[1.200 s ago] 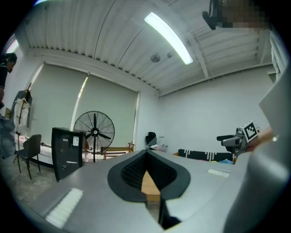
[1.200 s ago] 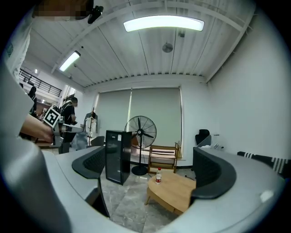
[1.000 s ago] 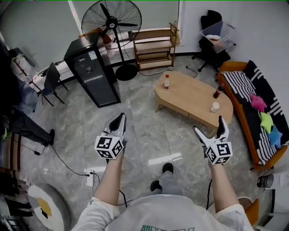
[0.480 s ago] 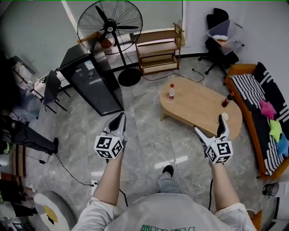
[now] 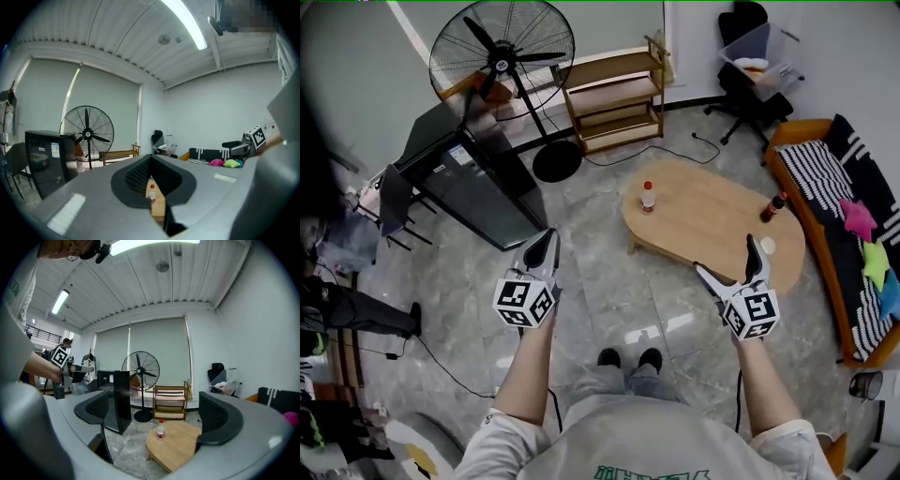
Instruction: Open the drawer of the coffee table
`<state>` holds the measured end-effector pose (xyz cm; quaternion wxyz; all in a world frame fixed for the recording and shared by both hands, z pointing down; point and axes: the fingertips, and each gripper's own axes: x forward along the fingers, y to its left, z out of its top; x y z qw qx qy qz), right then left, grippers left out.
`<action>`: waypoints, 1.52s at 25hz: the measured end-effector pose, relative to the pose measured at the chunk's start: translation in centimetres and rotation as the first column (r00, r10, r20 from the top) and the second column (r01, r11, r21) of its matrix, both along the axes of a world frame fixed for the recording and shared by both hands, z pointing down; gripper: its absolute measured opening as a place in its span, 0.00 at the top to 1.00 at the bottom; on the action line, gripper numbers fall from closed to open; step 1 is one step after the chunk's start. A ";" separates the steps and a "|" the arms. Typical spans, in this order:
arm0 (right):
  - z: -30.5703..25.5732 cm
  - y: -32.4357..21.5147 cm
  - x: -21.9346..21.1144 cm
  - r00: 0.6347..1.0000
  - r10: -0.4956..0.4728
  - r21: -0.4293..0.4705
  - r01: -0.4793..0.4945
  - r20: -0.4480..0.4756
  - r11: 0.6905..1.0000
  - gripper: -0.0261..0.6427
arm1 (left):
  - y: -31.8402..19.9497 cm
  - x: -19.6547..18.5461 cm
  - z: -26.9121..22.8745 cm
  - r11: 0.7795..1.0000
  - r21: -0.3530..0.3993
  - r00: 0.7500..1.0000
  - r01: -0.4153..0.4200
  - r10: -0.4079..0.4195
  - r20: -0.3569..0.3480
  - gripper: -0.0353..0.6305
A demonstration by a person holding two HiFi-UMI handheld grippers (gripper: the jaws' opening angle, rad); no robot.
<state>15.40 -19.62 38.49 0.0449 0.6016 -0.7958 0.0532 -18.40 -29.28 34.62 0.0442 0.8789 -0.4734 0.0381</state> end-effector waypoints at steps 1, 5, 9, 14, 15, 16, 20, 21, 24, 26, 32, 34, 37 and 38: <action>0.0 -0.2 0.3 1.000 0.009 -0.002 -0.009 0.000 1.000 0.08 | -0.7 0.4 0.0 1.000 -0.003 1.000 -0.009 0.009 0.000 0.95; 0.3 -0.4 1.6 0.998 0.068 -0.012 -0.068 -0.002 0.998 0.08 | -3.7 2.5 0.2 0.998 -0.004 0.998 -0.067 0.067 -0.004 0.95; 0.7 -0.5 3.3 0.989 0.147 -0.020 -0.147 -0.015 0.989 0.08 | -7.1 5.3 0.4 0.990 0.003 0.990 -0.139 0.139 -0.023 0.95; 1.8 -0.8 5.0 0.964 0.266 -0.051 -0.267 -0.020 0.962 0.08 | -11.1 8.1 1.7 0.970 -0.009 0.969 -0.242 0.241 -0.047 0.95; 1.9 -1.2 5.0 0.957 0.289 -0.056 -0.290 -0.018 0.956 0.08 | -11.9 8.4 1.9 0.965 -0.014 0.964 -0.263 0.262 -0.048 0.95; 2.1 -1.5 4.8 0.950 0.311 -0.060 -0.312 -0.016 0.948 0.08 | -12.8 8.5 2.2 0.959 -0.019 0.958 -0.283 0.282 -0.049 0.95; 2.8 -3.1 3.2 0.921 0.389 -0.075 -0.389 -0.005 0.918 0.08 | -16.3 8.0 3.0 0.934 -0.033 0.934 -0.356 0.354 -0.046 0.95; 3.2 -3.5 2.8 0.913 0.407 -0.078 -0.406 -0.002 0.911 0.08 | -17.2 7.8 3.2 0.927 -0.035 0.927 -0.373 0.372 -0.043 0.95; 4.4 -4.4 1.5 0.891 0.454 -0.092 -0.451 0.003 0.888 0.08 | -19.7 7.2 4.4 0.909 -0.050 0.910 -0.415 0.413 -0.034 0.95; 5.4 -4.7 0.7 0.878 0.478 -0.110 -0.474 0.010 0.874 0.08 | -20.8 6.8 5.4 0.900 -0.065 0.903 -0.430 0.429 -0.033 0.95; 9.6 -4.1 -1.1 0.866 0.499 -0.180 -0.486 0.037 0.856 0.08 | -20.4 6.9 7.9 0.879 -0.098 0.885 -0.466 0.464 -0.050 0.95; 11.6 -3.9 -0.8 0.862 0.503 -0.200 -0.482 0.064 0.853 0.08 | -19.5 7.3 8.6 0.873 -0.102 0.879 -0.476 0.474 -0.048 0.95; 15.8 -3.8 -0.7 0.849 0.513 -0.231 -0.478 0.124 0.847 0.08 | -18.1 7.5 9.6 0.864 -0.107 0.870 -0.492 0.491 -0.040 0.95; 17.5 -3.7 -0.7 0.843 0.518 -0.244 -0.476 0.148 0.845 0.08 | -17.5 7.6 10.0 0.860 -0.112 0.867 -0.498 0.498 -0.036 0.95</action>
